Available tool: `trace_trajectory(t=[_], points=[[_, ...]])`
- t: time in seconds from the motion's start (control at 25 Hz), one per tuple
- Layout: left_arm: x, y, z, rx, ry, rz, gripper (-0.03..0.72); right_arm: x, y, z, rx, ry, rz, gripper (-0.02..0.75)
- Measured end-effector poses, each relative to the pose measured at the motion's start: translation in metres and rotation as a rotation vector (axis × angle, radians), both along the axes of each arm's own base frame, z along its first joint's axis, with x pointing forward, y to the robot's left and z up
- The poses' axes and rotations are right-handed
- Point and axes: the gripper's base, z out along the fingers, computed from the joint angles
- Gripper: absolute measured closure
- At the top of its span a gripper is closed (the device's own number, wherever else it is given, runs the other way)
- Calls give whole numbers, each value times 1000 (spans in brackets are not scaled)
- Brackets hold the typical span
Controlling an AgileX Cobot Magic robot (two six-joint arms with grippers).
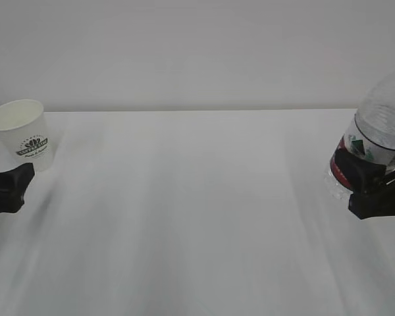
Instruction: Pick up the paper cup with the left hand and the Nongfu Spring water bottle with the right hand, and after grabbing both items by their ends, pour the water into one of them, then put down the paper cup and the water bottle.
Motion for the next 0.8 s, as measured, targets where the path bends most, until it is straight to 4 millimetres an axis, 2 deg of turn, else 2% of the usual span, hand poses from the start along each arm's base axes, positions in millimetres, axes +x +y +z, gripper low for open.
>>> trace_trajectory(t=[0.28,0.48,0.8], points=[[6,3,-5,0,13,30,18,0,0,0,0,1,0,242],[8,16,-15,4,51,52,34,0,0,0,0,2,0,242],[28,34,-23,-29,51,7,48,0,0,0,2,2,-1,242]])
